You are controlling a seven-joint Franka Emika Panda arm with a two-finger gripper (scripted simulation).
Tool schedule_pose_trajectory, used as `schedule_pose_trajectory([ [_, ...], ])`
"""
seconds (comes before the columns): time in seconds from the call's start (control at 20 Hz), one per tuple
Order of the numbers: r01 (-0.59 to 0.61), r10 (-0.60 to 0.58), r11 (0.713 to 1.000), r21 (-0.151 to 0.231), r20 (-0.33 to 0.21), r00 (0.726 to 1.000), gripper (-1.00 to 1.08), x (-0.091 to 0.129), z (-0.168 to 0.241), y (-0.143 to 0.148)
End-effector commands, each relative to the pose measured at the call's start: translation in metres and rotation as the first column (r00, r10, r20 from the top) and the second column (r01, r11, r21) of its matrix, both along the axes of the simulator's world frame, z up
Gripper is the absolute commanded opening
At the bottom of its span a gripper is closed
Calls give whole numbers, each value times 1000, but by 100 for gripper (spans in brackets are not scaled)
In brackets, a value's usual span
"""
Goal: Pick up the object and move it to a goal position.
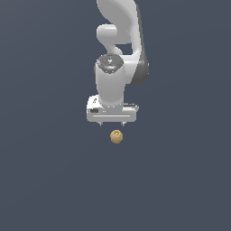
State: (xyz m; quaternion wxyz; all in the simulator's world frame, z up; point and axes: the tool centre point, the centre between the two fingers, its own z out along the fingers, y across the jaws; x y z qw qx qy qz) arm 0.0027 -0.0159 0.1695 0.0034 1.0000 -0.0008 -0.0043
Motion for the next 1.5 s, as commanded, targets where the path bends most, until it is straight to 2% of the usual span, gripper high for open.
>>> schedule_pose_trajectory([
  [0.0,0,0,1000,0,0,1000,100,0,0,0],
  [0.45,2,-2,1000,24,-15,1000,100,-2,3,-3],
  [0.8,-19,19,1000,21,-12,1000,100,-2,-3,-1],
  [1.1,-99,99,995,15,-6,995,100,-4,-28,6],
  [1.45,-226,226,974,8,5,974,100,-8,-67,17],
])
